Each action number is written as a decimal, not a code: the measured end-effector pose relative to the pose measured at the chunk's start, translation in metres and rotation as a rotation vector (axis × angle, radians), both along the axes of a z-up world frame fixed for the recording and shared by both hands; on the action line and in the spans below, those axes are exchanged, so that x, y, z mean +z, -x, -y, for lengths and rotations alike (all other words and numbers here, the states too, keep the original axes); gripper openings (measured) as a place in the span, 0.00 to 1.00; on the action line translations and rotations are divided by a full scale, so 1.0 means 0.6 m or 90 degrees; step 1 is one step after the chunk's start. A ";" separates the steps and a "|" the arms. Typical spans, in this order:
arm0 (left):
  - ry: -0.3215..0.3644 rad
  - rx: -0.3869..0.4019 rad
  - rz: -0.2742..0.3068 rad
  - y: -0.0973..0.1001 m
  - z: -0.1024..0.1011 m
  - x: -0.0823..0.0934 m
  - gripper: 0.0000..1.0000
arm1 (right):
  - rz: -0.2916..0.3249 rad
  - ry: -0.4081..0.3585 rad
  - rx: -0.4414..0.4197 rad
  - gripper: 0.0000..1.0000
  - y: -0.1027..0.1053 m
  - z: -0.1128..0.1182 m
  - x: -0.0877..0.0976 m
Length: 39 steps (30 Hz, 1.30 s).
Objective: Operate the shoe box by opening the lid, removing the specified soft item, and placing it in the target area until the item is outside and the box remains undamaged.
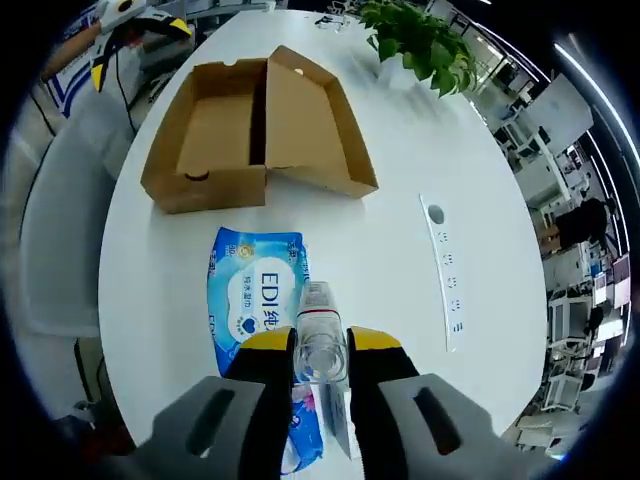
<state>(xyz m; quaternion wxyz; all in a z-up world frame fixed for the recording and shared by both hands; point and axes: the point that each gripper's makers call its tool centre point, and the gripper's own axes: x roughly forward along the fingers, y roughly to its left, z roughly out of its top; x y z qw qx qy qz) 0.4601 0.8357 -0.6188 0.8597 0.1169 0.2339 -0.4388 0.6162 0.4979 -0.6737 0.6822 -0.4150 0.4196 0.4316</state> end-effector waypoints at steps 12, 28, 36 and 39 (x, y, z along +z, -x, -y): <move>-0.004 0.027 -0.012 0.007 -0.028 -0.003 1.00 | -0.040 0.071 0.032 0.17 -0.028 0.014 -0.044; 0.008 0.063 -0.030 0.005 -0.047 -0.008 0.99 | -0.057 0.100 0.073 0.18 -0.045 -0.008 -0.070; 0.003 0.074 -0.040 0.001 -0.053 -0.016 0.97 | -0.068 0.098 0.074 0.18 -0.044 -0.011 -0.069; 0.003 0.077 -0.041 -0.002 -0.054 -0.018 0.97 | -0.080 0.089 0.073 0.18 -0.037 -0.016 -0.067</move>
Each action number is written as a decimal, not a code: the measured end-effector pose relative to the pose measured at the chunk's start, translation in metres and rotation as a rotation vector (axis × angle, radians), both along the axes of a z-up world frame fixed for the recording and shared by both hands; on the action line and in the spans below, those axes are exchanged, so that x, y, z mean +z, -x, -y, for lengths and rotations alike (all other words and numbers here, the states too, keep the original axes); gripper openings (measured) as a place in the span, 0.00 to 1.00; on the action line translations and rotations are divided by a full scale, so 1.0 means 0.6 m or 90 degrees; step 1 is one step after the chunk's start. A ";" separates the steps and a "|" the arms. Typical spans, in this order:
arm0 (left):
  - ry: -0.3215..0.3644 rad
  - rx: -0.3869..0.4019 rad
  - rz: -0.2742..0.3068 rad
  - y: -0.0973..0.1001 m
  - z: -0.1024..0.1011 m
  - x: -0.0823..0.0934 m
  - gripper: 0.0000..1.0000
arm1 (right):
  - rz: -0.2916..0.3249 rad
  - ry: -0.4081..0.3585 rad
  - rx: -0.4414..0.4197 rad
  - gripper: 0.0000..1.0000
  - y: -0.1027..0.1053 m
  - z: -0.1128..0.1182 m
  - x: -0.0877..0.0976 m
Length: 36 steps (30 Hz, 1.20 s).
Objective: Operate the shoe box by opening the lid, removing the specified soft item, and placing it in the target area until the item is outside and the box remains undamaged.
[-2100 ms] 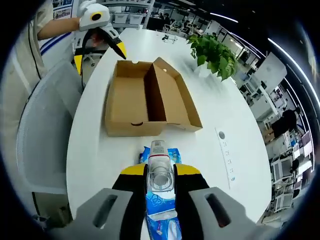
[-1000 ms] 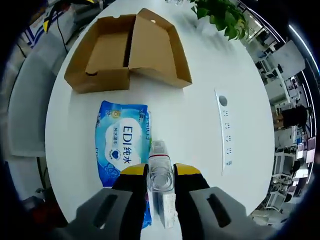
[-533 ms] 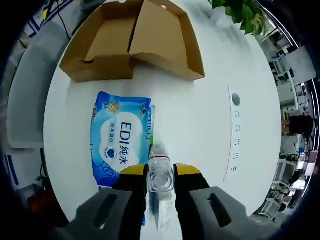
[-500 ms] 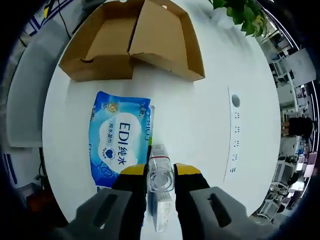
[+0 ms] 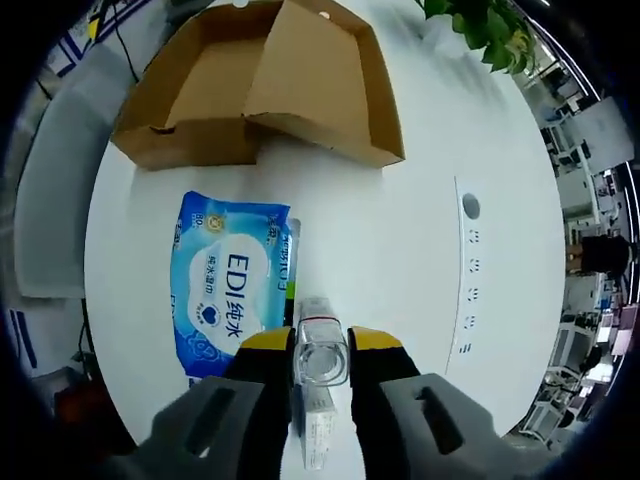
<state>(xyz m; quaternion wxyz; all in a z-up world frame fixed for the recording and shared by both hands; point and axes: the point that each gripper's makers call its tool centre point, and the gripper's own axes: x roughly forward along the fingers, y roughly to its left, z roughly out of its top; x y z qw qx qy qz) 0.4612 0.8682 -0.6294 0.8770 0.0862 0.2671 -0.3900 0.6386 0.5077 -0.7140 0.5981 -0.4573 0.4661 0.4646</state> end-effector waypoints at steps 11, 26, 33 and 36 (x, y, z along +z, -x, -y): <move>-0.002 0.008 -0.008 -0.007 -0.005 -0.008 0.96 | -0.015 -0.024 -0.016 0.18 -0.003 -0.012 0.002; -0.022 0.025 -0.018 -0.016 -0.019 -0.024 0.93 | 0.016 -0.023 -0.010 0.21 -0.017 -0.004 0.008; -0.035 0.053 -0.018 -0.029 -0.033 -0.031 0.87 | 0.037 -0.048 -0.024 0.24 -0.026 -0.013 0.023; -0.038 0.078 -0.019 -0.039 -0.045 -0.036 0.83 | 0.047 -0.066 -0.049 0.24 -0.031 -0.019 0.029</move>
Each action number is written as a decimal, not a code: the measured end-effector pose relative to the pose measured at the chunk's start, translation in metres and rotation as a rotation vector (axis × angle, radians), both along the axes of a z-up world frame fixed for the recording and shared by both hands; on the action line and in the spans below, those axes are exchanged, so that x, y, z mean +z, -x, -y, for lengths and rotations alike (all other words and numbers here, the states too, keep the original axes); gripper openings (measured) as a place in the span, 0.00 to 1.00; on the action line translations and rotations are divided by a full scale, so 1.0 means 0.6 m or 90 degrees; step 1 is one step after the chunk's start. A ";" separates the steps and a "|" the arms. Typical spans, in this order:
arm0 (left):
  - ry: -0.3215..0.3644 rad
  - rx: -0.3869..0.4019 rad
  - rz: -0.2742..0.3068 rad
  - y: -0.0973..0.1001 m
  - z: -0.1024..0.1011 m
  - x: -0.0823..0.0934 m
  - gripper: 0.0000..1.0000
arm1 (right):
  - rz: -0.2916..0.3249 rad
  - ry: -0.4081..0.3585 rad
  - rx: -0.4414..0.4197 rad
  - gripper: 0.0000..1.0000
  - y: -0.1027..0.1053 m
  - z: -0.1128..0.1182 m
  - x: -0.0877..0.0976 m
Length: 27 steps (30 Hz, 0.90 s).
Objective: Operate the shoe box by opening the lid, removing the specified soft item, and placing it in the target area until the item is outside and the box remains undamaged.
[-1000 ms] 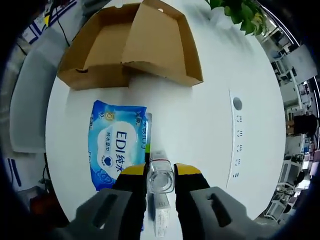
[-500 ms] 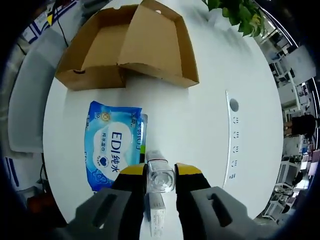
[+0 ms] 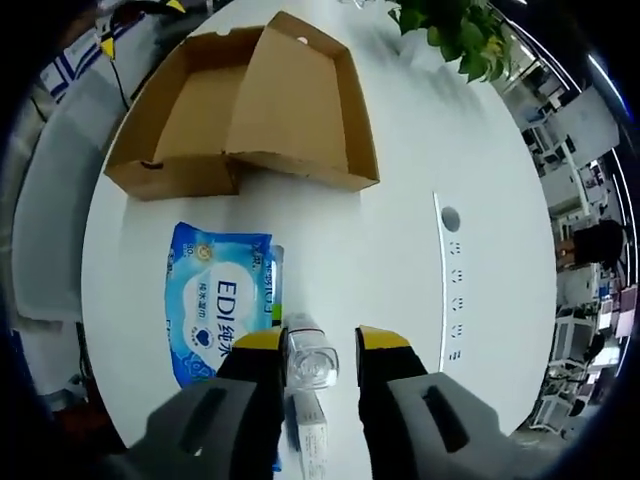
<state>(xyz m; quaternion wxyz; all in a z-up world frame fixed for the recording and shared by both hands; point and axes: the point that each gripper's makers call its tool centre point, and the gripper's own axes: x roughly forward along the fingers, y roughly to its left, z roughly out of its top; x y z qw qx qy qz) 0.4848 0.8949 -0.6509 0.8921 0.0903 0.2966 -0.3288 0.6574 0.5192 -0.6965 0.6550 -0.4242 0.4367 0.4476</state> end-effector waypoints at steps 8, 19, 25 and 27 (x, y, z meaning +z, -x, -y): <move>-0.019 0.032 0.015 -0.018 -0.020 -0.015 0.71 | -0.001 -0.057 -0.104 0.24 -0.005 -0.017 0.008; -0.024 0.095 0.007 -0.040 -0.052 -0.040 0.47 | -0.010 -0.123 -0.203 0.24 -0.012 -0.047 0.021; -0.039 0.127 -0.008 -0.049 -0.074 -0.056 0.39 | -0.004 -0.149 -0.236 0.24 -0.022 -0.065 0.032; -0.037 0.138 -0.012 -0.053 -0.081 -0.060 0.36 | -0.006 -0.159 -0.249 0.23 -0.025 -0.072 0.035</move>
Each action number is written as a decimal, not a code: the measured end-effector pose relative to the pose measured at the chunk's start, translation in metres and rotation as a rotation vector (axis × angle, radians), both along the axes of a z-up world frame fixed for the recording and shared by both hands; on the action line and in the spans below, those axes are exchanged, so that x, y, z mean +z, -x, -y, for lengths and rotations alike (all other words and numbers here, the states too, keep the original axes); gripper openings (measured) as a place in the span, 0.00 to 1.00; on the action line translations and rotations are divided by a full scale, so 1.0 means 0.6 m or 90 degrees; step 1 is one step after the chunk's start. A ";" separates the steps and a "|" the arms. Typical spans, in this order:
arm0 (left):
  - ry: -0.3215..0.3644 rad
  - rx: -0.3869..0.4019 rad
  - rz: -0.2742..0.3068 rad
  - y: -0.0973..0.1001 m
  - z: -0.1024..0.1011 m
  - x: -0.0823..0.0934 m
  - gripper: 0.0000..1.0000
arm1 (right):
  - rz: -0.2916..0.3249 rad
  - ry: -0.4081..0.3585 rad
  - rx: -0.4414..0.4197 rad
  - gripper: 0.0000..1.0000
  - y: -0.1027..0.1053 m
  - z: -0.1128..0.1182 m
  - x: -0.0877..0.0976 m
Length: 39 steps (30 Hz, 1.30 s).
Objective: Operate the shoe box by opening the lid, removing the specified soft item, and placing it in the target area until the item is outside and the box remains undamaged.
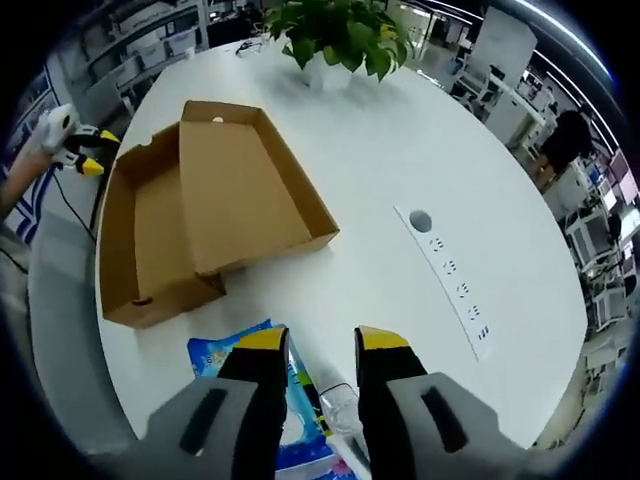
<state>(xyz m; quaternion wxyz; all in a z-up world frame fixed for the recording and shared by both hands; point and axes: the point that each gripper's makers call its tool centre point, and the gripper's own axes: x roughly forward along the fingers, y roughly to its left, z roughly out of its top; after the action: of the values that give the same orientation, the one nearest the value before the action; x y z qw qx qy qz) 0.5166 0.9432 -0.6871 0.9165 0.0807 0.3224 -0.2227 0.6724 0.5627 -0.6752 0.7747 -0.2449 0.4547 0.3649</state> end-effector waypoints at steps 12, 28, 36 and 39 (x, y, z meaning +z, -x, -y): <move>0.013 0.051 -0.035 -0.018 -0.018 -0.032 0.17 | -0.010 -0.038 -0.045 0.24 -0.020 -0.055 -0.007; 0.064 0.094 -0.055 -0.033 -0.015 -0.052 0.05 | -0.051 -0.110 -0.140 0.21 -0.042 -0.118 -0.047; 0.071 0.103 -0.073 -0.032 -0.016 -0.054 0.04 | -0.035 -0.126 -0.237 0.14 -0.078 -0.104 -0.079; 0.076 0.108 -0.076 -0.032 -0.016 -0.055 0.03 | -0.054 -0.149 -0.274 0.14 -0.078 -0.108 -0.088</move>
<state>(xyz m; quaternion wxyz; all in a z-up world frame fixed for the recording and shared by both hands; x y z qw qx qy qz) 0.5361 0.9529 -0.7202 0.9143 -0.0147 0.3683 -0.1678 0.7192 0.6272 -0.7281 0.8379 -0.0355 0.4833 0.2513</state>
